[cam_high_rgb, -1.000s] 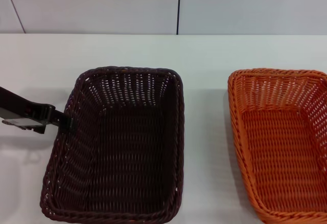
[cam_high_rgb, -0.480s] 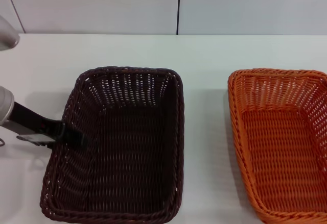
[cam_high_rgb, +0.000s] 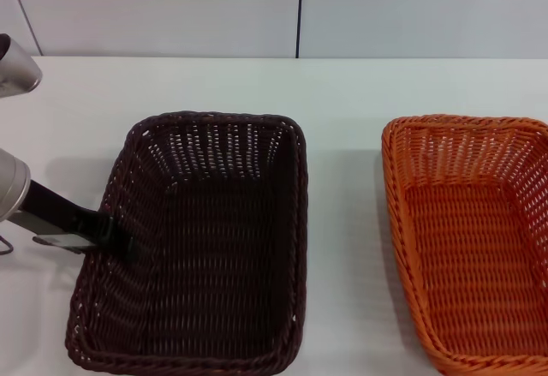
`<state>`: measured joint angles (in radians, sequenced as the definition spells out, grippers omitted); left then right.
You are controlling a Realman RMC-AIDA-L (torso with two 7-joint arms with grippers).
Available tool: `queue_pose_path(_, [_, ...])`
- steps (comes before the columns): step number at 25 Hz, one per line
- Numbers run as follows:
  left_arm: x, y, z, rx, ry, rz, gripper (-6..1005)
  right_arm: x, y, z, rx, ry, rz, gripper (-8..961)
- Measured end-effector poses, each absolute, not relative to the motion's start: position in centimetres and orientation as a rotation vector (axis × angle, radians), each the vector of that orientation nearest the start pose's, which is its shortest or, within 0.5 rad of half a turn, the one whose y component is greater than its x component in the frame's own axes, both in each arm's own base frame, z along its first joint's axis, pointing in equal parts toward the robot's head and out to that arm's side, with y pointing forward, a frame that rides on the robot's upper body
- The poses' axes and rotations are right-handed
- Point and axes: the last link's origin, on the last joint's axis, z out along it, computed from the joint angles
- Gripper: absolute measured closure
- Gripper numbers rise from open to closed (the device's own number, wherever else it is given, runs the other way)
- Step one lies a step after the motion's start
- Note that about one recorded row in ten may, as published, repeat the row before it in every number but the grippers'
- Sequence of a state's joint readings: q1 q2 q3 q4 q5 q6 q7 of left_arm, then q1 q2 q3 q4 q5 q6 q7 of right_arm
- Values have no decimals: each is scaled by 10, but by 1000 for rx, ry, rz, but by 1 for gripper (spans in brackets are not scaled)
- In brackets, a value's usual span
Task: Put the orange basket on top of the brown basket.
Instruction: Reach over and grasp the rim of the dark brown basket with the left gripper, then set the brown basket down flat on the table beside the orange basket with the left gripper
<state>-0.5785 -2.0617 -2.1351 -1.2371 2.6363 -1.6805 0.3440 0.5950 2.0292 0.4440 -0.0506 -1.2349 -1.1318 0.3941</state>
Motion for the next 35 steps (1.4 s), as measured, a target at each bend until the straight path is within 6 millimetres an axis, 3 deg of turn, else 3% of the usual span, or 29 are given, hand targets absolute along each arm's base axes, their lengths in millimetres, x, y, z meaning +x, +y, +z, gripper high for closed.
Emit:
queue_pose_path(7, [-244, 348, 50, -2188, -1677, 288, 760, 381, 359, 101, -920, 758, 837, 395])
queue_pose_path(13, [-239, 350, 55, -2195, -1641, 281, 837, 381, 360, 100, -922, 764, 835, 395])
queue_pose_path(20, [-216, 354, 79, -2284, -1515, 169, 846, 381, 362, 100, -925, 768, 835, 395])
queue_pose_path(24, [-201, 357, 101, -2378, -1405, 57, 849, 382, 360, 101, -920, 766, 835, 395])
queue_pose_path(25, [-197, 360, 115, -2399, -1350, 7, 850, 382, 359, 102, -914, 767, 843, 395])
queue_pose_path(35, [-191, 379, 154, -2506, -1016, 11, 848, 389, 351, 101, -897, 785, 850, 395])
